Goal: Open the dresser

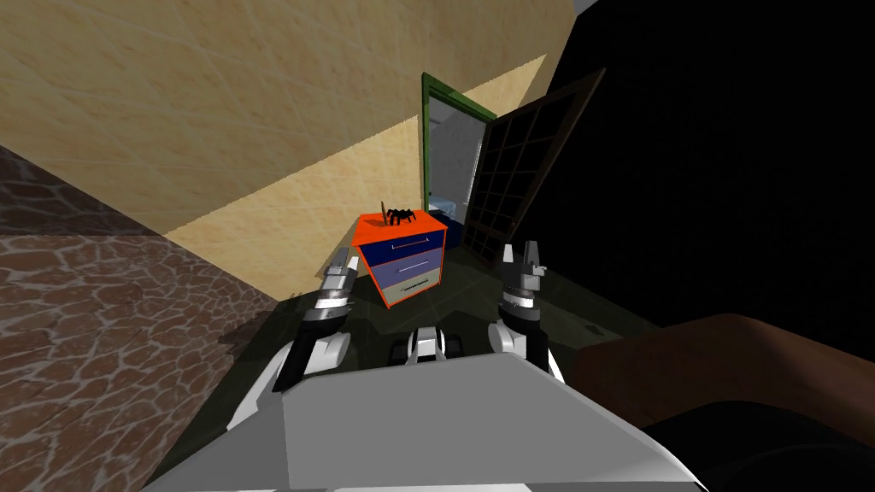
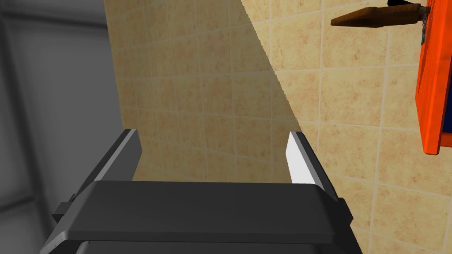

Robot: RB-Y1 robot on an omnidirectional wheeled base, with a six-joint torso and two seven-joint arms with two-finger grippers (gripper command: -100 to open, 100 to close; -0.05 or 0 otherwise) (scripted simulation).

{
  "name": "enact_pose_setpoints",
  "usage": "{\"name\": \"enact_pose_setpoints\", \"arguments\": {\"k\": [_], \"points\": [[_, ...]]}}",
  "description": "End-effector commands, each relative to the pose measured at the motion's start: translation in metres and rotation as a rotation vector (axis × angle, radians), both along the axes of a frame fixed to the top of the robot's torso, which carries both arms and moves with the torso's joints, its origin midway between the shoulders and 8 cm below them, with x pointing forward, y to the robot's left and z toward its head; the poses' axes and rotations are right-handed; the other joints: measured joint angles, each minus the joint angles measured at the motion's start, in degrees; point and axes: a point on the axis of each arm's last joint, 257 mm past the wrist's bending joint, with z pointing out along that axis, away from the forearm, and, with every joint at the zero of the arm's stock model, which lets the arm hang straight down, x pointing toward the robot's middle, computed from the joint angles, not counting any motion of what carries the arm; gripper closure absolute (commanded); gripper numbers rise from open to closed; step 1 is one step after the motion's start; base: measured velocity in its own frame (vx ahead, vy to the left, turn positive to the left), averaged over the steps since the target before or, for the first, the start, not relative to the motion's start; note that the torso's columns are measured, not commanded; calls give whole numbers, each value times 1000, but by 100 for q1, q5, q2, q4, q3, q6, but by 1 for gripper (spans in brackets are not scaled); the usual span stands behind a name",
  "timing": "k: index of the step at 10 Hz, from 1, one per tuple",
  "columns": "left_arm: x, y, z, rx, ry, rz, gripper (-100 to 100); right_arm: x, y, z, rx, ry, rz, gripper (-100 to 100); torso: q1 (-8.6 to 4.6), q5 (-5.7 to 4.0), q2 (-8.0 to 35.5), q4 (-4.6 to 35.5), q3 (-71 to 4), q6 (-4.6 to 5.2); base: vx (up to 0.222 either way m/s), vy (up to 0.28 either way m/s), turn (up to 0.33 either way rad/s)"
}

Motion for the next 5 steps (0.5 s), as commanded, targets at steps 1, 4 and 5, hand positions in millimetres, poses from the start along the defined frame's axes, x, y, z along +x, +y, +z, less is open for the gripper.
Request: {"name": "enact_pose_setpoints", "arguments": {"k": [1, 4, 5], "points": [[6, 9, -23, -1, 34, 10, -100, 0, 0, 0, 0, 0, 0, 0, 6, 1, -12, -4, -8, 0, 136, -62, 41], [11, 19, -47, -1, 71, 21, -100, 0, 0, 0, 0, 0, 0, 0, 12, 3, -7, -3, -6, 0, 135, -53, 47], [13, 22, -54, -1, 83, 24, -100, 0, 0, 0, 0, 0, 0, 0, 17, 5, -2, -1, -2, 0, 114, -36, 43]]}}
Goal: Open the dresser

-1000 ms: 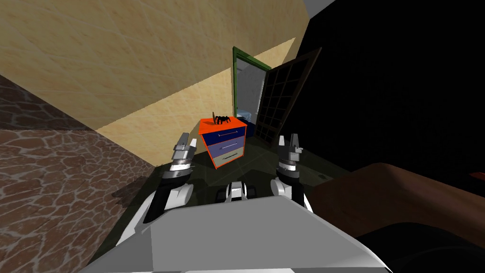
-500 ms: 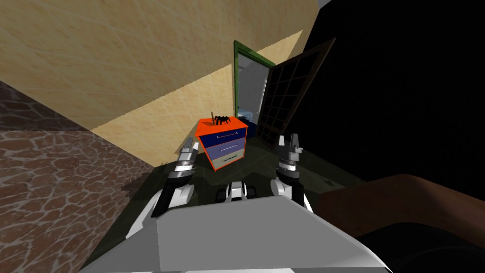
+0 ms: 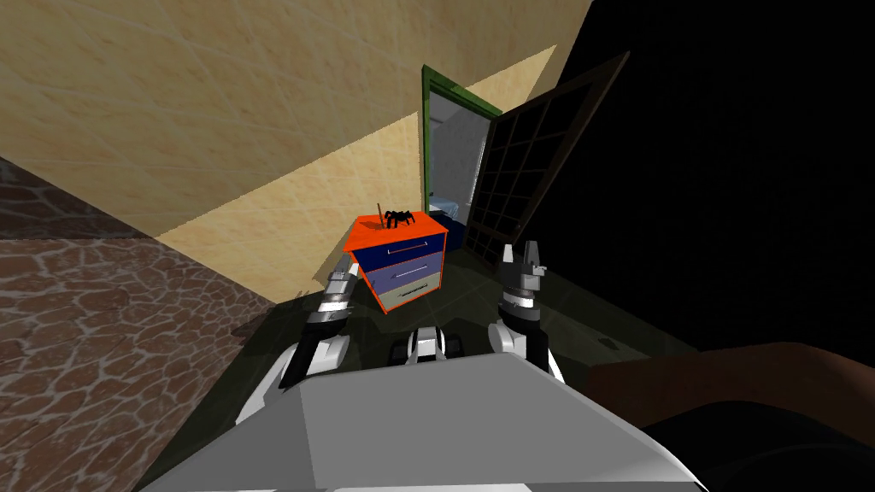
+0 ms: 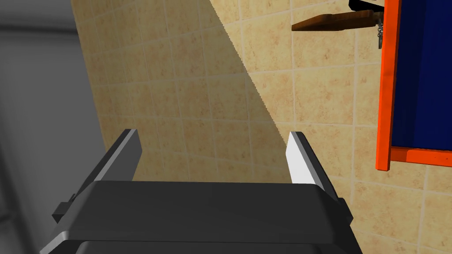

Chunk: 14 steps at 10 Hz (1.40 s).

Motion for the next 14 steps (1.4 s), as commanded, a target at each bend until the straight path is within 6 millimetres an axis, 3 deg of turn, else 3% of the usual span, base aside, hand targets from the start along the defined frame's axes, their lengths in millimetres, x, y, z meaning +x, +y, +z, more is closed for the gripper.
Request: {"name": "enact_pose_setpoints", "arguments": {"k": [1, 14], "points": [[4, 6, -19, 1, 29, 8, -100, 0, 0, 0, 0, 0, 0, 0, -3, -1, 4, 1, 2, 0, 100, -49, 43], [7, 53, -120, -34, 175, 80, -100, 0, 0, 0, 0, 0, 0, 0, -12, -3, -10, -3, -6, 0, 124, -59, 50]]}}
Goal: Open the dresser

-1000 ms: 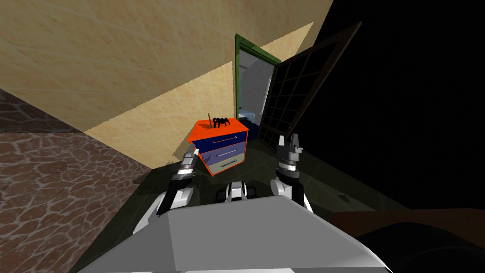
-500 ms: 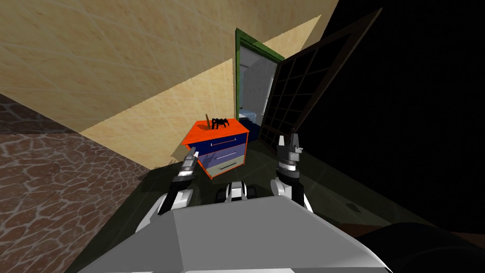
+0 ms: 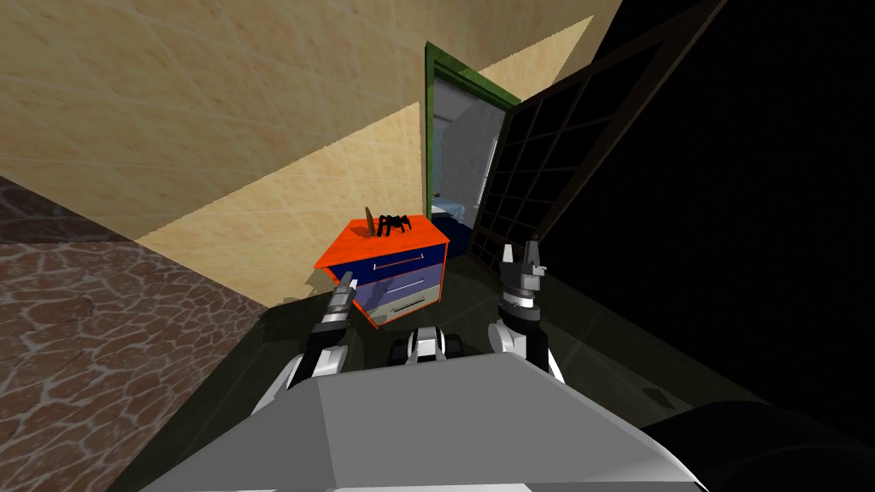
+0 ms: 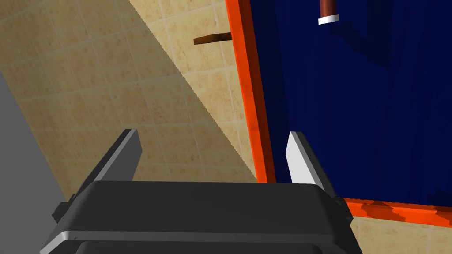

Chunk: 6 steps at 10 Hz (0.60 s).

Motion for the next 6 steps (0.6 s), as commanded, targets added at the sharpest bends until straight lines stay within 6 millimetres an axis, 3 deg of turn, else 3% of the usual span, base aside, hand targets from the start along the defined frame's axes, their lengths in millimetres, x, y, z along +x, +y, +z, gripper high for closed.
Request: {"name": "enact_pose_setpoints", "arguments": {"k": [1, 6], "points": [[-1, 9, -24, -25, 28, 24, -100, 0, 0, 0, 0, 0, 0, 0, 1, 0, 0, 0, 0, 1, 135, -83, 56], [-8, 13, -65, -109, 71, 75, -100, 0, 0, 0, 0, 0, 0, 0, 5, 1, 4, 1, 2, 1, 123, -58, 50]]}}
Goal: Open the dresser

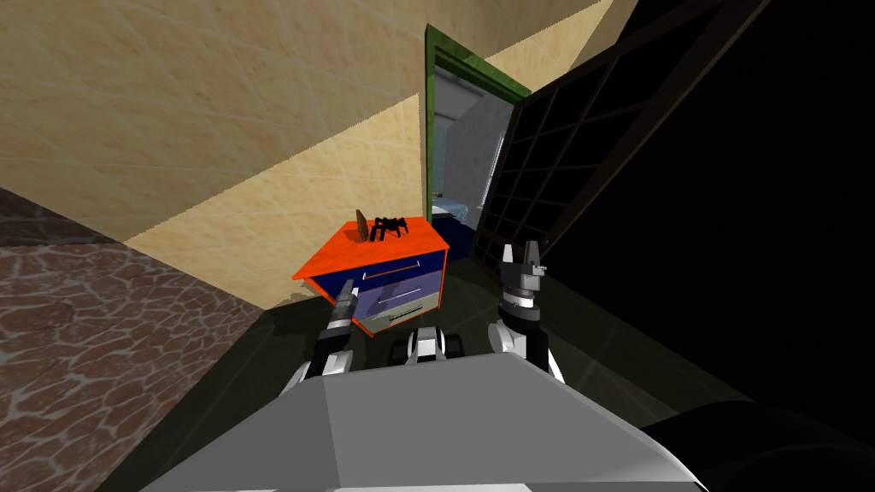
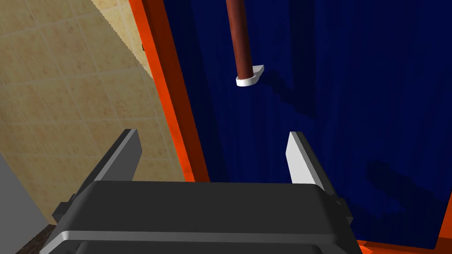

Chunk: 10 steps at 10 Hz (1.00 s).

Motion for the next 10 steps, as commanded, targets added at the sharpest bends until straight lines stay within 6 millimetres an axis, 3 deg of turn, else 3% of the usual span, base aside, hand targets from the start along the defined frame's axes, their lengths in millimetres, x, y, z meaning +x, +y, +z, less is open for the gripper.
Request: {"name": "enact_pose_setpoints", "arguments": {"k": [1, 5, 9, 10], "points": [[-4, -3, -19, -60, 15, 30, -100, 0, 0, 0, 0, 0, 0, 0, -2, -1, 6, 1, 3, -1, 101, -48, 42], [-6, -20, -38, -167, 19, 72, -100, 0, 0, 0, 0, 0, 0, 0, 2, 0, 13, 4, 8, 0, 60, -37, 20], [-2, -17, -29, -154, 17, 68, -100, 0, 0, 0, 0, 0, 0, 0, 1, 0, -9, -3, -6, -1, 34, 2, -5], [-5, -19, -36, -156, 19, 67, 100, 0, 0, 0, 0, 0, 0, 0, -3, -1, 2, -1, 0, -1, -33, -6, 11]]}}
